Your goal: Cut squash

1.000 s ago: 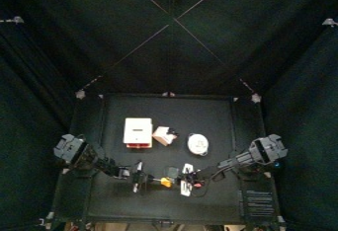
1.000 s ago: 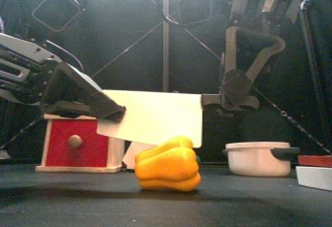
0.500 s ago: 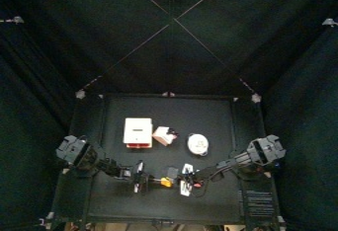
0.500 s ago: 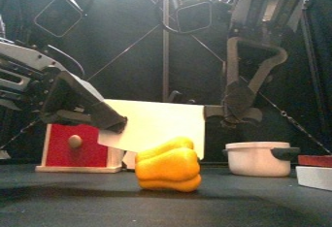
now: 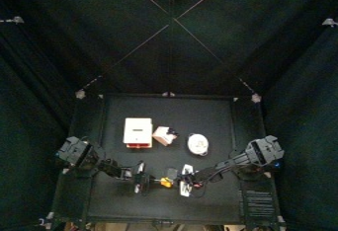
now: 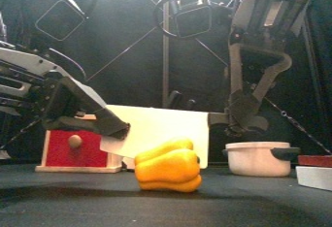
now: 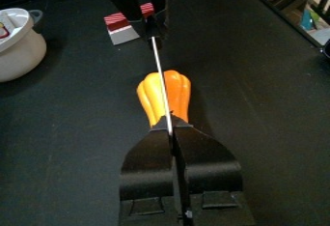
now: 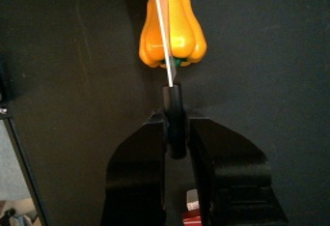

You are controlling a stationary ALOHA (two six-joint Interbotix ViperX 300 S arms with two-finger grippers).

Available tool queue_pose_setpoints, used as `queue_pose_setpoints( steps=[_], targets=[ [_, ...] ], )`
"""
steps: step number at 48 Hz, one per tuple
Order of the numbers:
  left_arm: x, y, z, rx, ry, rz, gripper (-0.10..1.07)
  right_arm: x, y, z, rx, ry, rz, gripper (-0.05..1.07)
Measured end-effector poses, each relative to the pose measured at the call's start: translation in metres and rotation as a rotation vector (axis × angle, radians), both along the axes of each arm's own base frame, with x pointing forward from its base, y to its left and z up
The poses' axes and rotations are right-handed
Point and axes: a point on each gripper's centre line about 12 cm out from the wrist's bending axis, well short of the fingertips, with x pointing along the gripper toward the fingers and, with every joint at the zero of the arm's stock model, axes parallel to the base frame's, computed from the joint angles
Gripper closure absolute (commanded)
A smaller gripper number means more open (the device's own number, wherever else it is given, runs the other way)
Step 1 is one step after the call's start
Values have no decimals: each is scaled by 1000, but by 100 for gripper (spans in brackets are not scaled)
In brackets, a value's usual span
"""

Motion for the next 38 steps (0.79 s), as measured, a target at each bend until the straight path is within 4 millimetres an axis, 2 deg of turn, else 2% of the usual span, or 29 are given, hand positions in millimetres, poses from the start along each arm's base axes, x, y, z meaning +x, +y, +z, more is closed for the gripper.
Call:
queue_pose_setpoints(
  steps=[18,23,38],
  targets=[
    [0,0,-7,8,17,0,84,2,0,-4,-3,9,-2,55],
    [0,2,-14,12,36,13,84,3,-4,-16,-12,35,-11,55],
    [0,5,-17,-19,51,45,84,5,-9,-16,-13,30,-20,55]
  ],
)
